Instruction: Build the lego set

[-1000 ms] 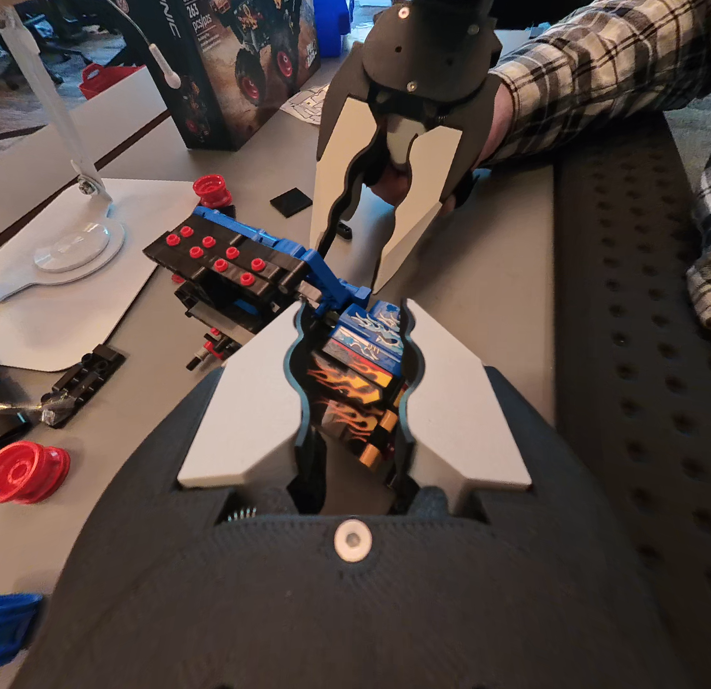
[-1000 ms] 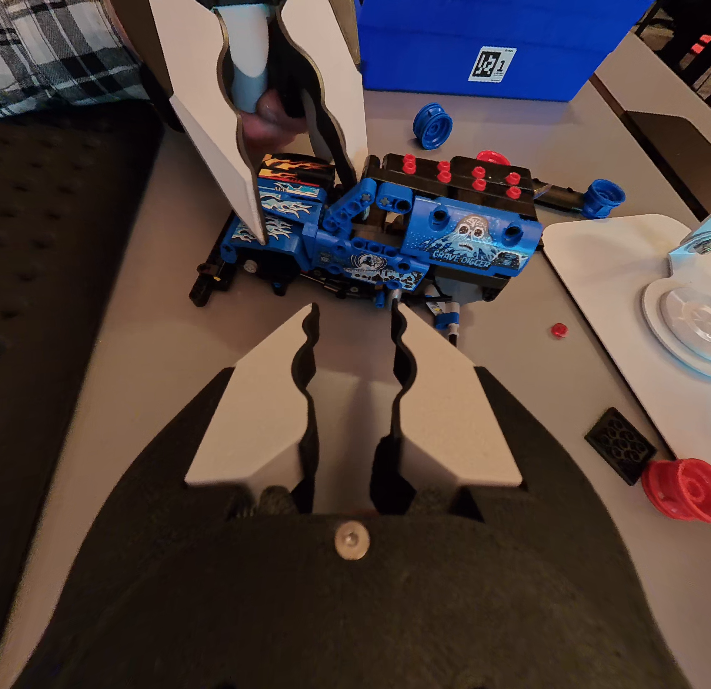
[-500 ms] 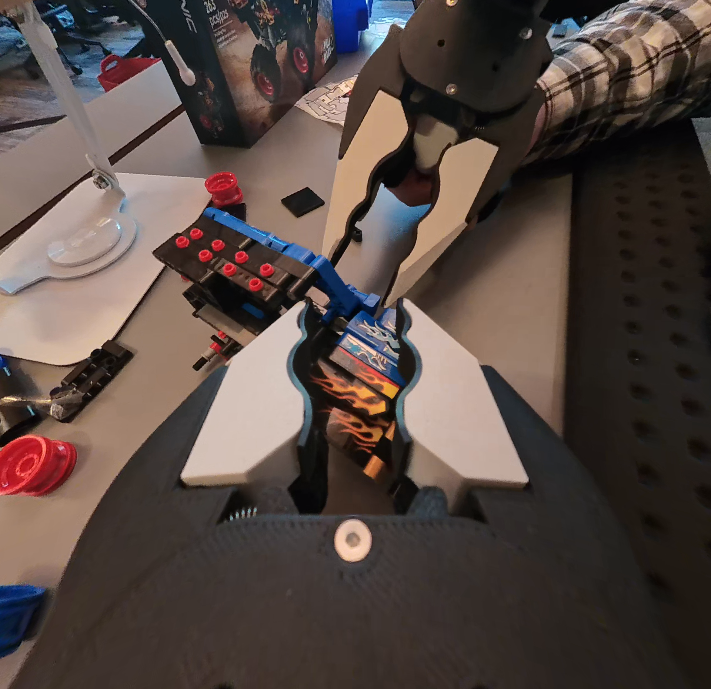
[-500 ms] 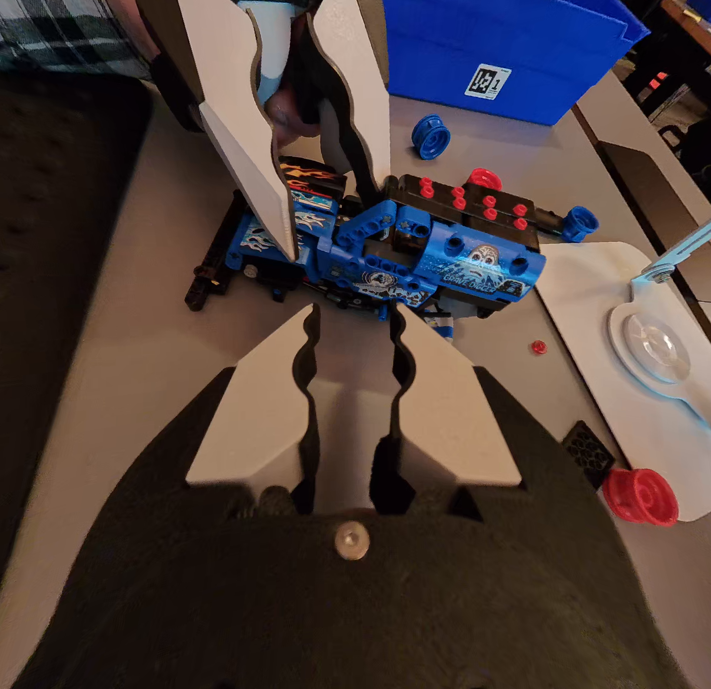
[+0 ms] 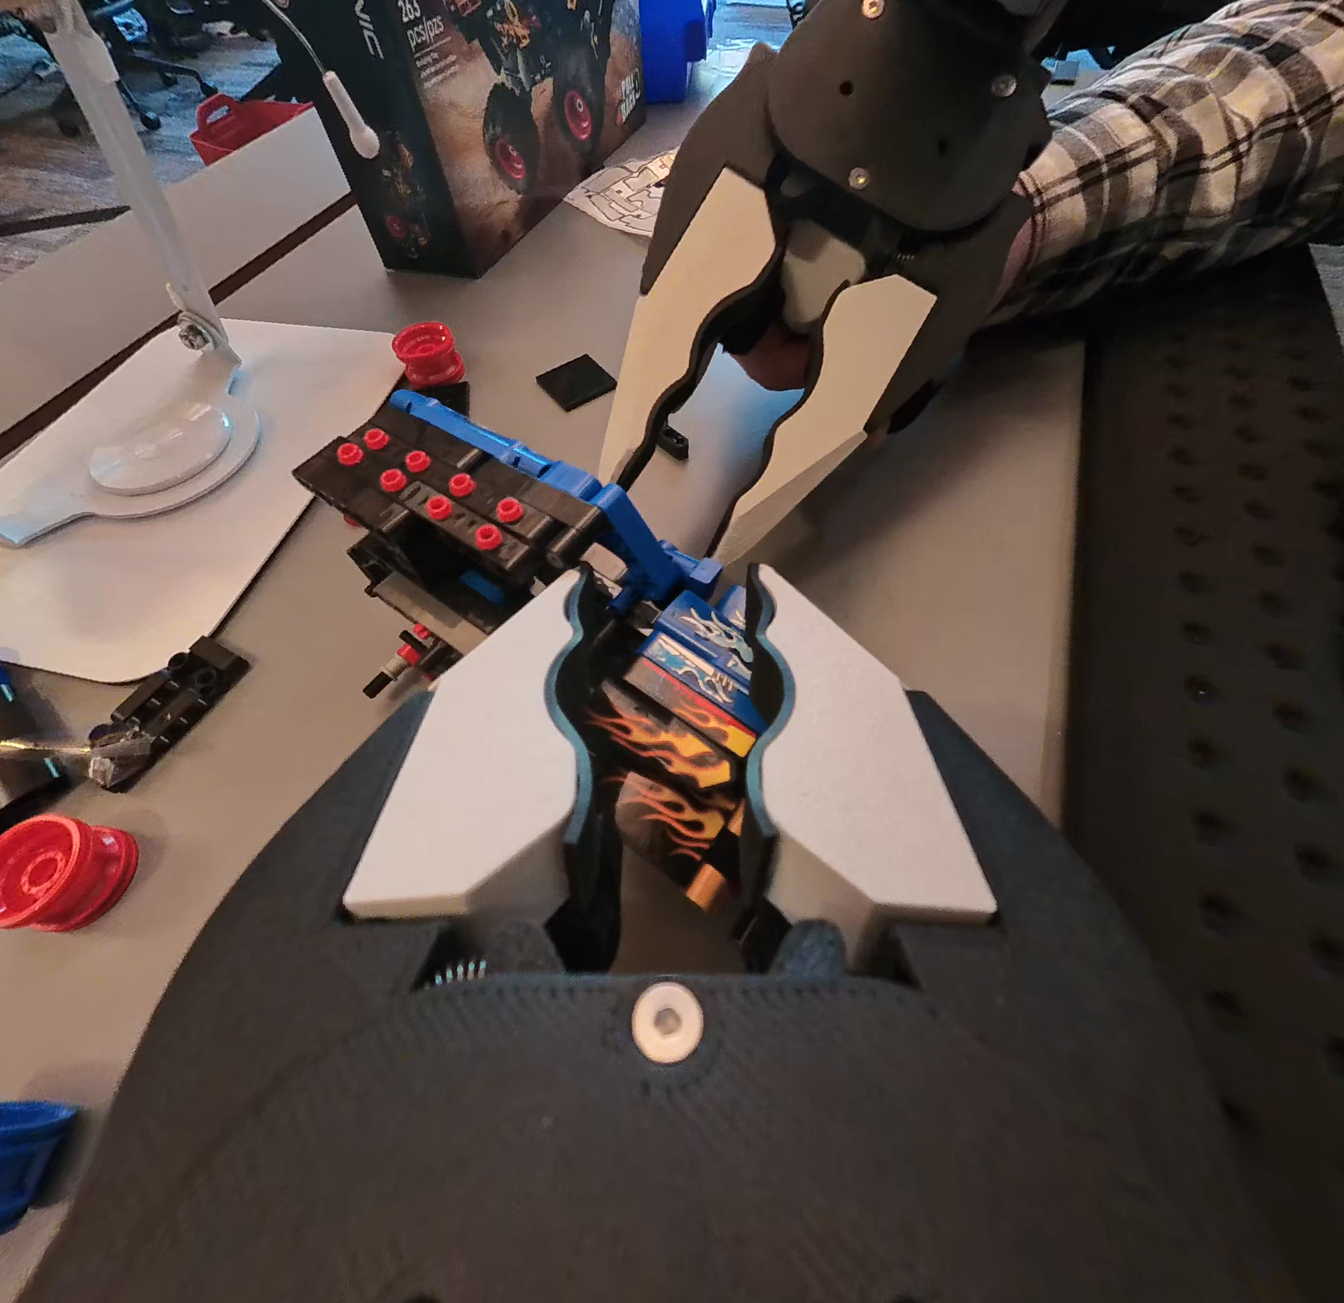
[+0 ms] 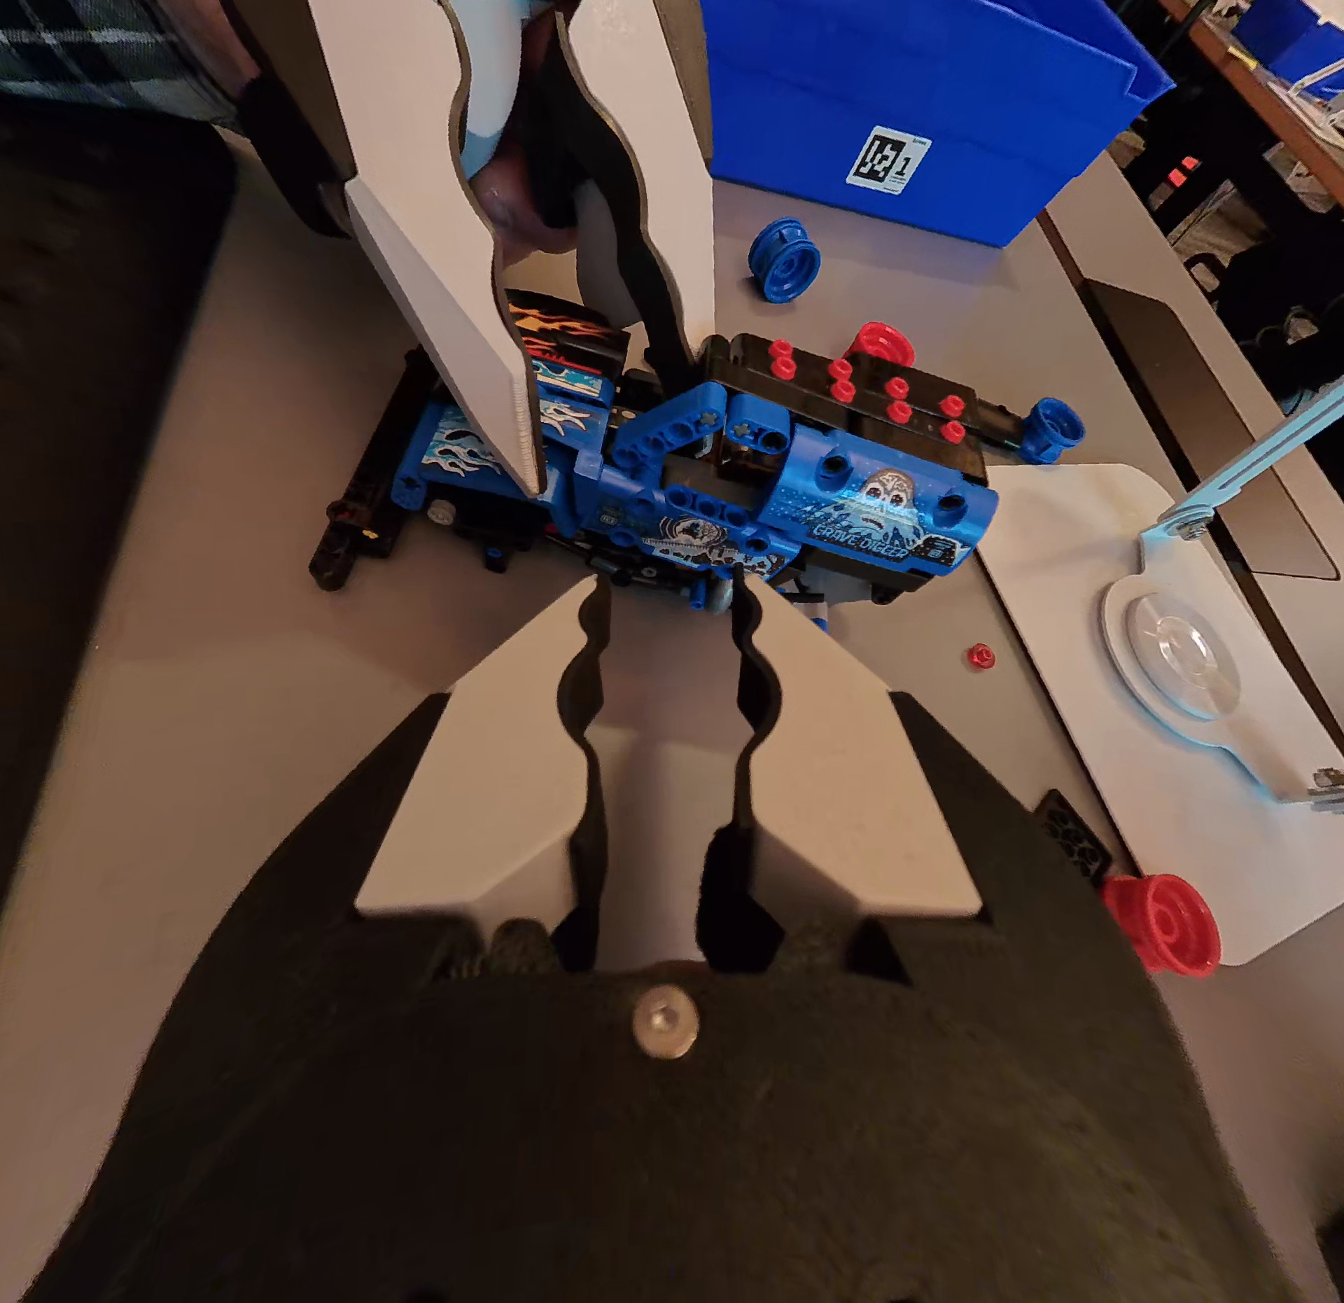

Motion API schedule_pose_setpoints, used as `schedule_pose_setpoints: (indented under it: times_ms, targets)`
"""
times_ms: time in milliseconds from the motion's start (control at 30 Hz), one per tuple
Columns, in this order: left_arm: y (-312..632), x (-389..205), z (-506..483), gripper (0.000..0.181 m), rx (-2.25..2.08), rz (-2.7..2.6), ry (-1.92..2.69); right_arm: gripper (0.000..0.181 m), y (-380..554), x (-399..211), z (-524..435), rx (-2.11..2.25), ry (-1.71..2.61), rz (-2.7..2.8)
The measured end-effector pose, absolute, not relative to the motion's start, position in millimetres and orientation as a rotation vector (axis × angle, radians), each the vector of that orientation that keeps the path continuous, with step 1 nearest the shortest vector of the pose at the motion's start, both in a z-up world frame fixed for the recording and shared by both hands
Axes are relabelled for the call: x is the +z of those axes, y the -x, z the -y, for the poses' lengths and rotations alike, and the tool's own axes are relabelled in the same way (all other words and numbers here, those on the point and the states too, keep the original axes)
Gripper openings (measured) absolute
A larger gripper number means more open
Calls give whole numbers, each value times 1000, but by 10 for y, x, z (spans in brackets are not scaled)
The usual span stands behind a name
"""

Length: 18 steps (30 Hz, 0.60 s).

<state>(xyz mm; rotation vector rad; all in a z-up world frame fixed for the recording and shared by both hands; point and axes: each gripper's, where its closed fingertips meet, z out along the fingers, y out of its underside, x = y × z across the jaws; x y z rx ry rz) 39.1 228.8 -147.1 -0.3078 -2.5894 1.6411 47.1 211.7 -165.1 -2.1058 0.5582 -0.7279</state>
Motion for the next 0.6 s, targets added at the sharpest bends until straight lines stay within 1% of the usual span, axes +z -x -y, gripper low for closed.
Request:
schedule_pose_setpoints:
  times_ms: [600]
  targets:
    - [-440,-1473,-2291,39,1646,2602,273,30,-467,-1644,-2127,-771,2120,-533]
